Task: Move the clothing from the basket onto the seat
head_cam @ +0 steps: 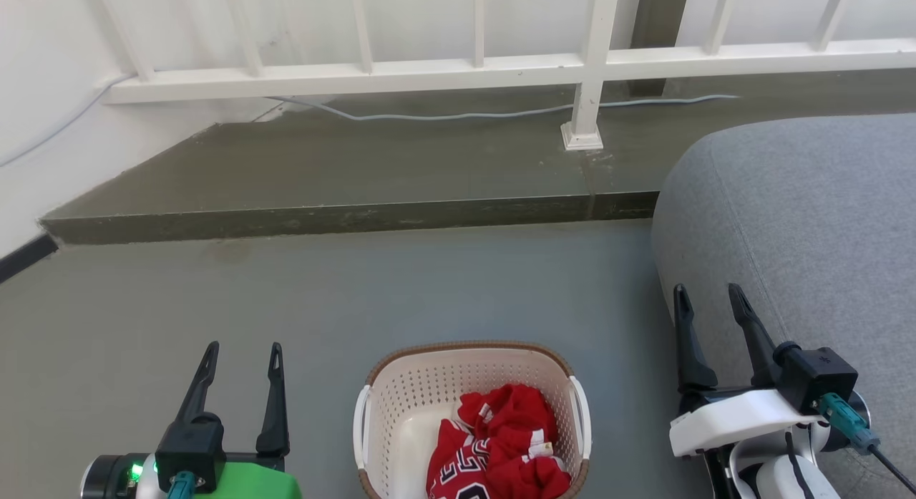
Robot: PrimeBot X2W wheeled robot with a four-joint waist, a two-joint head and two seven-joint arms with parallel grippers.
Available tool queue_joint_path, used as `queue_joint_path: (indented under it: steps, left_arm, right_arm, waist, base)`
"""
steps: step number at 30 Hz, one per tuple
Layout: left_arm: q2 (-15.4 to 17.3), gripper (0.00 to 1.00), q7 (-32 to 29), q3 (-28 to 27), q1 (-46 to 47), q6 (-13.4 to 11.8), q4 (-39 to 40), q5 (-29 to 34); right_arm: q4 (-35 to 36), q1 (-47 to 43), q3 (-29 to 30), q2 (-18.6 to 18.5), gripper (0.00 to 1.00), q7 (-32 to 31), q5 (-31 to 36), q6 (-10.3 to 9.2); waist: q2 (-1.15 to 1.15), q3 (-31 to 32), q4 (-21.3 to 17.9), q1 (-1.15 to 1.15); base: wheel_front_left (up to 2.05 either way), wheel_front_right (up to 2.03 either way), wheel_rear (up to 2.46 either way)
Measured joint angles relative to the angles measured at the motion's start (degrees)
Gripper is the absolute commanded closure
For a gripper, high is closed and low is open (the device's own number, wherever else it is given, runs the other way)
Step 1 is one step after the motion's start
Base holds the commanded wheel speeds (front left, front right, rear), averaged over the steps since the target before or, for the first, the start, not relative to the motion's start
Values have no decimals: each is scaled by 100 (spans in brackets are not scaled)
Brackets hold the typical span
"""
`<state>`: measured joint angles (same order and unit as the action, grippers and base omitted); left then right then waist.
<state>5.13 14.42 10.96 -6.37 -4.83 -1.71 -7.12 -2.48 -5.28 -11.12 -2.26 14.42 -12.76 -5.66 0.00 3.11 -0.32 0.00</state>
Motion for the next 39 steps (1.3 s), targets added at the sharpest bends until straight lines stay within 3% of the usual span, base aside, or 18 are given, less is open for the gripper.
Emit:
queue_joint_path:
  steps: [9, 20, 39]
  left_arm:
    - [5, 0, 0, -62, -34, 0, 74, 0]
    - [103, 0, 0, -10, 403, 42, 175, 5]
    - [-25, 0, -411, 506, 1895, 481, -789, 34]
  right_arm:
    - [129, 9, 36, 1, 0, 1, 59, 0]
    - [413, 493, 296, -78, 0, 1, 182, 0]
    - [762, 1624, 861, -134, 0, 16, 179, -51]
  waist:
    - [0, -236, -22, 0]
    - [0, -998, -63, 0]
    - [0, -2516, -174, 1]
  base:
    - [0, 0, 0]
    - [0, 0, 0]
    - [0, 0, 0]
